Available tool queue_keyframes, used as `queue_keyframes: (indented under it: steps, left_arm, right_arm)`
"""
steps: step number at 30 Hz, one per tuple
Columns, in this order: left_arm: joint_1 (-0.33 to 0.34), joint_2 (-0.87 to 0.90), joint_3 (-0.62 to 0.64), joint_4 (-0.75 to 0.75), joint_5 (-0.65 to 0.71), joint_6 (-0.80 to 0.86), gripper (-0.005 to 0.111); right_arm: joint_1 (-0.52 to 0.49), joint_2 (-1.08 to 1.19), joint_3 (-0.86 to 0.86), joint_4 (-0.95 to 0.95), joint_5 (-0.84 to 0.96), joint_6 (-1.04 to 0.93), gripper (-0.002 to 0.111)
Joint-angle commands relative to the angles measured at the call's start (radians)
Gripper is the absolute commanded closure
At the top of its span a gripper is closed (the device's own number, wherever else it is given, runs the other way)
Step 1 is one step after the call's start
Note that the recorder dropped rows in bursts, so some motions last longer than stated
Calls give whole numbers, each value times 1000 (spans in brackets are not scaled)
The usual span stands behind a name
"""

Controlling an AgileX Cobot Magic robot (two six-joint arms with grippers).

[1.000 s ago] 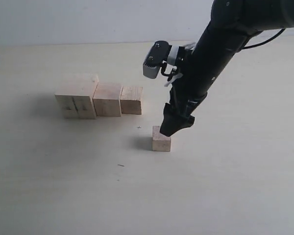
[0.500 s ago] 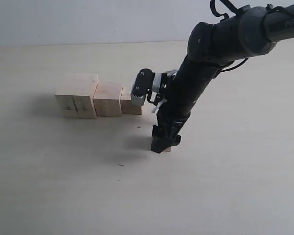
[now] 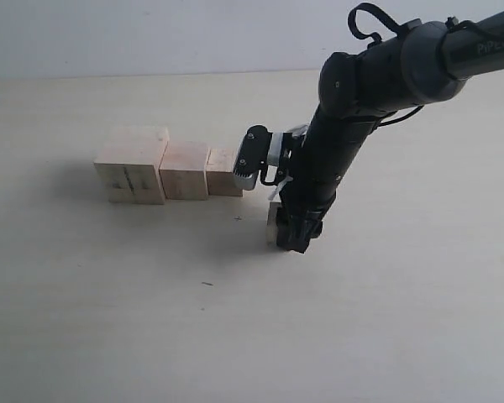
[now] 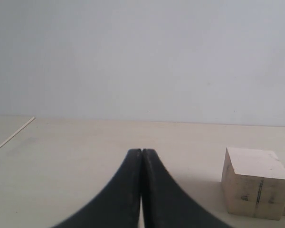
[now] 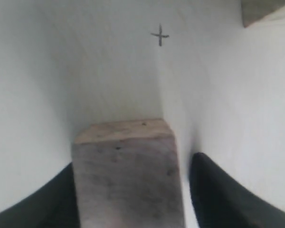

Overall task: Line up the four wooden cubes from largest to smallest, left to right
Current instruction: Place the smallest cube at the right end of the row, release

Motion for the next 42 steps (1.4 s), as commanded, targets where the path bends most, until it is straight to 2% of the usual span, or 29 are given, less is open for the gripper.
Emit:
queue_keyframes:
  steps: [1,5,12,16,28,42]
  left_arm:
    - [2,-7,3,-10,-4,5,104]
    - [2,-7,3,-10,-4,5,104]
    - [2,-7,3,-10,-4,5,104]
    - [2,-7,3,-10,-4,5,104]
    - [2,-7,3,-10,-4,5,104]
    - [2,-7,3,-10,-4,5,104]
  right_arm:
    - [1,0,2,-18,-10,4,77]
    - [1,-2,2,-18,-10,4,108]
    - [-1,-97,-2,-28,-17,4,108]
    - [-1,-106,-61,-51,-17,4,108]
    - [-1,6,-193,-151,-29,4,108]
    - [-1,136,-296,-151,-27,-9,108]
